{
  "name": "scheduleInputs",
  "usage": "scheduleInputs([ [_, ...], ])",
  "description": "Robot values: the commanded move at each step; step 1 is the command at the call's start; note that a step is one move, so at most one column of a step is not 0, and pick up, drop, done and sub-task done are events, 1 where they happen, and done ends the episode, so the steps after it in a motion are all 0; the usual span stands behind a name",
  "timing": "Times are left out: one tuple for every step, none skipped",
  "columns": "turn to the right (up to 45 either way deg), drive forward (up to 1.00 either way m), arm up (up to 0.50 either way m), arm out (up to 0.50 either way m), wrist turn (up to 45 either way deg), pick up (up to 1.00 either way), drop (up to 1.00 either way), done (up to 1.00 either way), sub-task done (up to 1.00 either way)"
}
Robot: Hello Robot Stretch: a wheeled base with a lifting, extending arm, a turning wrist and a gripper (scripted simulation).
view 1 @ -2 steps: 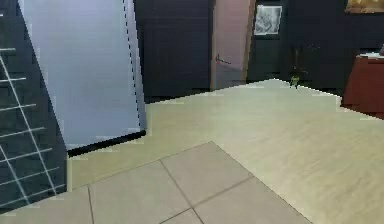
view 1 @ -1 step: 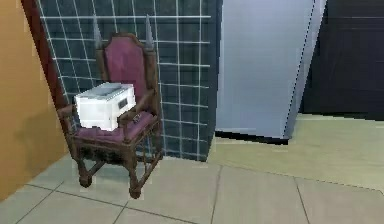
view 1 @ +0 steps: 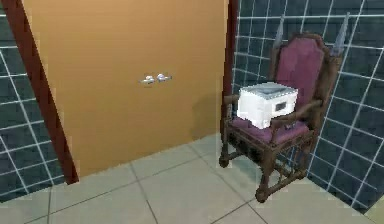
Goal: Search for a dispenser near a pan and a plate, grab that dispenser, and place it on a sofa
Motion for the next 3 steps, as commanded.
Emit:
scheduleInputs([
  [-45.0,0.0,0.0,0.0,0.0,0.0,0.0,0.0,0.0],
  [-18.0,0.0,0.0,0.0,0.0,0.0,0.0,0.0,0.0],
  [45.0,0.0,0.0,0.0,0.0,0.0,0.0,0.0,0.0],
])
